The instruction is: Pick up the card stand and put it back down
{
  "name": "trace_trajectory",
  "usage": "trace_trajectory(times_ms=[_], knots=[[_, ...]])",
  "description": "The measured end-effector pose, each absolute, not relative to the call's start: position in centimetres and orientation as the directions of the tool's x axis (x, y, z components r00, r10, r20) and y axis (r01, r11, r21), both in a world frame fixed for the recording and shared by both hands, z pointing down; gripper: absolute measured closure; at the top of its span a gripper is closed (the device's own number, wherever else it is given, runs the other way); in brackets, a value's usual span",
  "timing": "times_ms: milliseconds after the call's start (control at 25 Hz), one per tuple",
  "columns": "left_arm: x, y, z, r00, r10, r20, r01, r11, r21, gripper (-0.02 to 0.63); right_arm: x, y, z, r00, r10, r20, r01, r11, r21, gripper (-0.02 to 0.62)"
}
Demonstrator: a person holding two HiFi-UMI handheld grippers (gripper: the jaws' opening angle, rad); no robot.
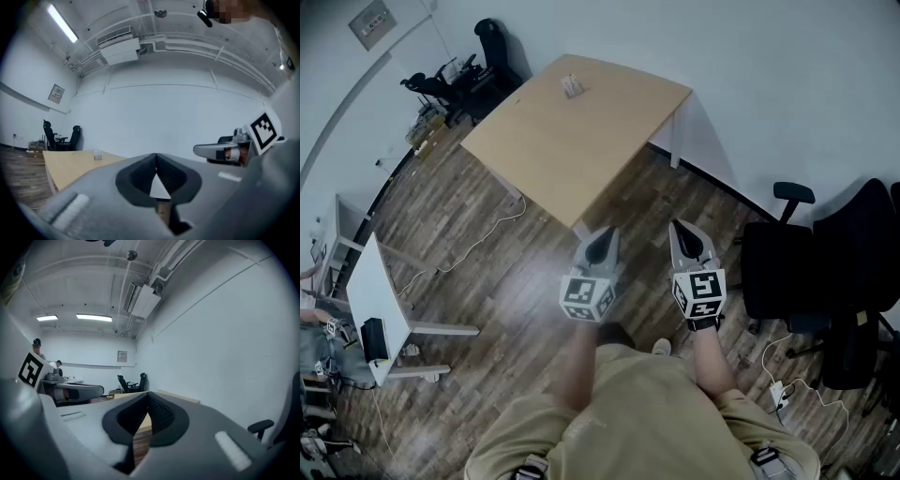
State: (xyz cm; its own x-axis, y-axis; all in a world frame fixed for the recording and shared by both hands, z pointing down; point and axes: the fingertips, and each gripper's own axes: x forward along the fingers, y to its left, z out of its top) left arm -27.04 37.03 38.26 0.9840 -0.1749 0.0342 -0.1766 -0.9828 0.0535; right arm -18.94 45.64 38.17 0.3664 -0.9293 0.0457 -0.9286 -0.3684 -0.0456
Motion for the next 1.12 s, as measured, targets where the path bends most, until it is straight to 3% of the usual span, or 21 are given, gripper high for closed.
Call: trace_trajectory(times_ms=[160, 400, 840, 960, 1120], knots=[[-26.3, 36.2, 39.5, 0.972, -0.220, 0.081, -0.221, -0.975, 0.006, 0.603, -18.4, 44.9, 39.2, 0.351, -0.934, 0.066, -0.932, -0.355, -0.069, 0.591], [-23.8, 32.0, 40.6, 0.964, -0.243, 0.104, -0.238, -0.969, -0.057, 0.603, -13.1, 42.2, 41.4, 0.463, -0.878, 0.125, -0.859, -0.479, -0.179, 0.591], [-16.2, 16.6, 36.1, 0.957, -0.291, -0.008, -0.292, -0.956, -0.017, 0.603, -6.0, 30.0, 35.7, 0.441, -0.894, 0.080, -0.894, -0.445, -0.056, 0.592], [-14.8, 14.3, 36.7, 0.958, -0.287, 0.009, -0.287, -0.958, 0.007, 0.603, -4.4, 26.5, 36.7, 0.422, -0.900, 0.109, -0.897, -0.432, -0.097, 0.592], [-13.8, 11.3, 40.2, 0.947, -0.312, 0.071, -0.318, -0.944, 0.093, 0.603, -3.7, 23.0, 36.0, 0.468, -0.884, 0.016, -0.882, -0.468, -0.054, 0.592]])
